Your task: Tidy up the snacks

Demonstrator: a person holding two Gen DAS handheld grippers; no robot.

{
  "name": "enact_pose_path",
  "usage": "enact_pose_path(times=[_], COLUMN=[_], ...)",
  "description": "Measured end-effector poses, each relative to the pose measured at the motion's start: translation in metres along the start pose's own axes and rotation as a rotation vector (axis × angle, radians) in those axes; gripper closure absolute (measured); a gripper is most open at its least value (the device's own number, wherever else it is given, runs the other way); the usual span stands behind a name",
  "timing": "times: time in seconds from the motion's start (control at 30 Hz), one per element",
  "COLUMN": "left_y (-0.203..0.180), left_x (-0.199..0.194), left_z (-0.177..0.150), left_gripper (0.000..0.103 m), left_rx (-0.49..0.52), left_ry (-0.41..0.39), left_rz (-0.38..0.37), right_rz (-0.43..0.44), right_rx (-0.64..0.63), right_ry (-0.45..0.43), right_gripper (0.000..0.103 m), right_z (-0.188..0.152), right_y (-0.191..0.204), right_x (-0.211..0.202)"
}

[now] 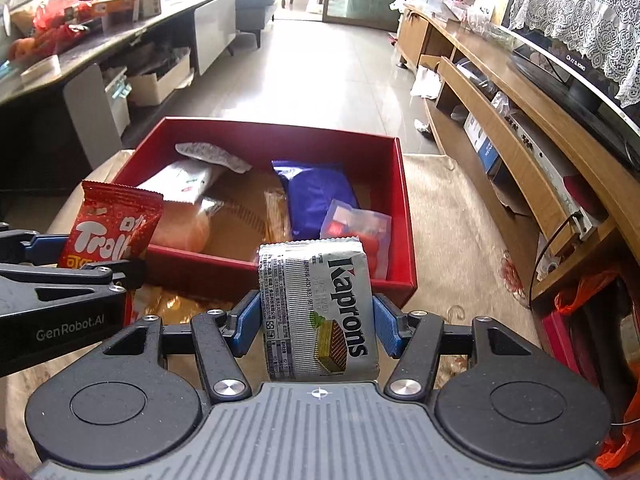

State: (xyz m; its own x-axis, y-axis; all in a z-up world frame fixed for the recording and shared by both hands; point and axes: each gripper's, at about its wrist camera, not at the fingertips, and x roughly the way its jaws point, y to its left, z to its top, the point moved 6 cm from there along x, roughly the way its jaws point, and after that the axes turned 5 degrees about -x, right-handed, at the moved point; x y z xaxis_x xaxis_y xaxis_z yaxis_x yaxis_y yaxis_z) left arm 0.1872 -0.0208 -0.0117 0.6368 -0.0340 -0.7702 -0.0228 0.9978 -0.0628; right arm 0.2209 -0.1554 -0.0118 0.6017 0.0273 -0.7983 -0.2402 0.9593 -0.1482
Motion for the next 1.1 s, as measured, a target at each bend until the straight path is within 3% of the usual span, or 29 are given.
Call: enact_pose_path(times=[1.1], left_y=[-0.010], left_x=[0.037], left_z=[0.052], left_gripper=[0.057], left_rx=[-0.010], left_ry=[-0.037], left_rz=[0.031], right_rz=[-0.013], right_rx=[0.037], right_ry=[-0.051], right_gripper=[0.037], right_z=[0.051], right_y=[-0.016], right_x=[0.033])
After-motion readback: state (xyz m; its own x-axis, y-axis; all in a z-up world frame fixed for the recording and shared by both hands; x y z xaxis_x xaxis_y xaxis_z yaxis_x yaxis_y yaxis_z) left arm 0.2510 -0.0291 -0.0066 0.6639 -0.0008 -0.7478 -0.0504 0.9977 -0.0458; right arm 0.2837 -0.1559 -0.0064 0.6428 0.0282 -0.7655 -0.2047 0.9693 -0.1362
